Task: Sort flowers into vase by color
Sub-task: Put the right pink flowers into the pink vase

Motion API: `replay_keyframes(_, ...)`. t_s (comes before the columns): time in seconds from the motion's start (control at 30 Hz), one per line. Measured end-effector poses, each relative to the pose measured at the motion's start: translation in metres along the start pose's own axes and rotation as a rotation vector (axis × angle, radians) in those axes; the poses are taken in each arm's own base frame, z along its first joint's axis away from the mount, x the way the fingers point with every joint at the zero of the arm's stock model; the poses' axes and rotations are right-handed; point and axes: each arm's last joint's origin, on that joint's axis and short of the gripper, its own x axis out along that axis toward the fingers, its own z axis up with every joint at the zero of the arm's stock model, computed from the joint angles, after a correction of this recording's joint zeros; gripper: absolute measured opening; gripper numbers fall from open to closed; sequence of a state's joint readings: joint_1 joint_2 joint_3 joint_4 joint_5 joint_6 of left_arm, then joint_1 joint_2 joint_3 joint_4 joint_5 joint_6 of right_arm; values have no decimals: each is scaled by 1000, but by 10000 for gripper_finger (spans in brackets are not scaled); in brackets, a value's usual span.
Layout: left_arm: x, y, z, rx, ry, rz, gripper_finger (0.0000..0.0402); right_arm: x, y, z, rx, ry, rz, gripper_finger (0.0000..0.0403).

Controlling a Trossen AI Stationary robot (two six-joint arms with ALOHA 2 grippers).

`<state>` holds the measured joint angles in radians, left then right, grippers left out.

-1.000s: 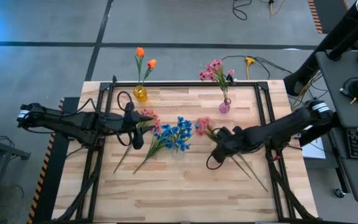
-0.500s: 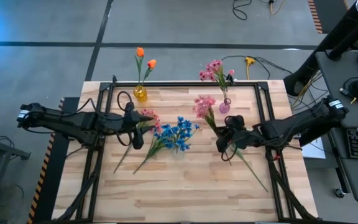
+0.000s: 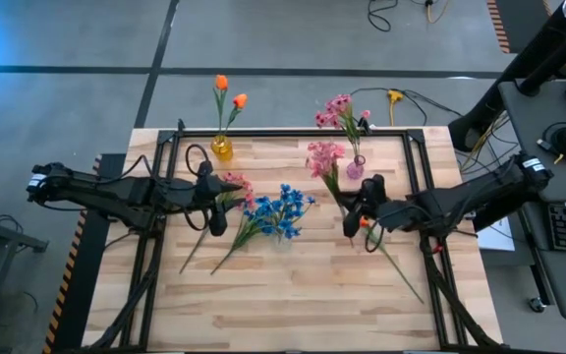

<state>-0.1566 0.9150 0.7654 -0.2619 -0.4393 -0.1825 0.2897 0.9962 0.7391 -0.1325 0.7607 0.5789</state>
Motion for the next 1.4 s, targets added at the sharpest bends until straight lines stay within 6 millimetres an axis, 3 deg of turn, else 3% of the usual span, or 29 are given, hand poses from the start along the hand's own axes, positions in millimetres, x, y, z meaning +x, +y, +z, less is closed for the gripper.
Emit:
replay_keyframes(0.37, 0, 0, 0, 0, -3, -1, 146, -9, -8, 10, -71, -265, 146, 18)
replay_keyframes(0.7, 0, 0, 1, -5, -14, -3, 146, -10, -41, 15, -87, -477, 248, 18)
replay_keyframes(1.1, 0, 0, 1, 0, -13, -4, 146, -22, -64, 36, -139, -614, 140, 18)
replay_keyframes(1.4, 0, 0, 1, 10, -13, -3, 146, -35, -75, 43, -167, -664, -48, 18)
